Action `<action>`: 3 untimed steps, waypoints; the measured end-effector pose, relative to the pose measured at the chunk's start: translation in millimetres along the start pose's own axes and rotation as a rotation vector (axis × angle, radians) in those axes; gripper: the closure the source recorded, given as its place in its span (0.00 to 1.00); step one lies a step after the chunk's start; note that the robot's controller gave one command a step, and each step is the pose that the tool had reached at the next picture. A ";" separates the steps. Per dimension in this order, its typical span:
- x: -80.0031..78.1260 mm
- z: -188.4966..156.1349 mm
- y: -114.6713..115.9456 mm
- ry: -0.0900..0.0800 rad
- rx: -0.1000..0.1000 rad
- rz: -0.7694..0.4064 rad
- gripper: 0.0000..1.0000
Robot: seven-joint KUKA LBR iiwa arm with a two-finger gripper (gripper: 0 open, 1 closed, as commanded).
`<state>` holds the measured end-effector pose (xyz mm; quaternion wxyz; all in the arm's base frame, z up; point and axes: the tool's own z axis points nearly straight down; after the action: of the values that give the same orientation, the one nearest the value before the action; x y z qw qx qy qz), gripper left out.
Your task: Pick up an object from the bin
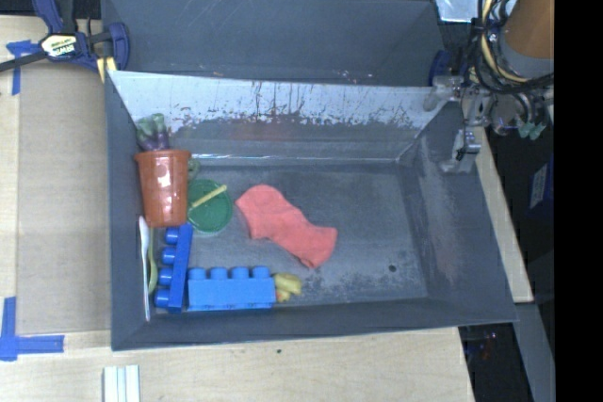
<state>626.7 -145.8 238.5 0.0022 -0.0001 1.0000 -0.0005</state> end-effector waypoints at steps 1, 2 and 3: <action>11.0 22.7 68.3 -0.002 0.000 -0.071 0.00; 2.8 79.2 112.4 -0.010 0.003 -0.105 0.00; 33.0 89.7 157.8 -0.009 0.002 -0.225 0.00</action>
Offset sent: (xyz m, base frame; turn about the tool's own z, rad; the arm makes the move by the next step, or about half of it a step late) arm -0.0022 0.1176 -0.0888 -0.1090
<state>594.0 11.8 148.5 0.0065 -0.1126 0.9936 -0.0018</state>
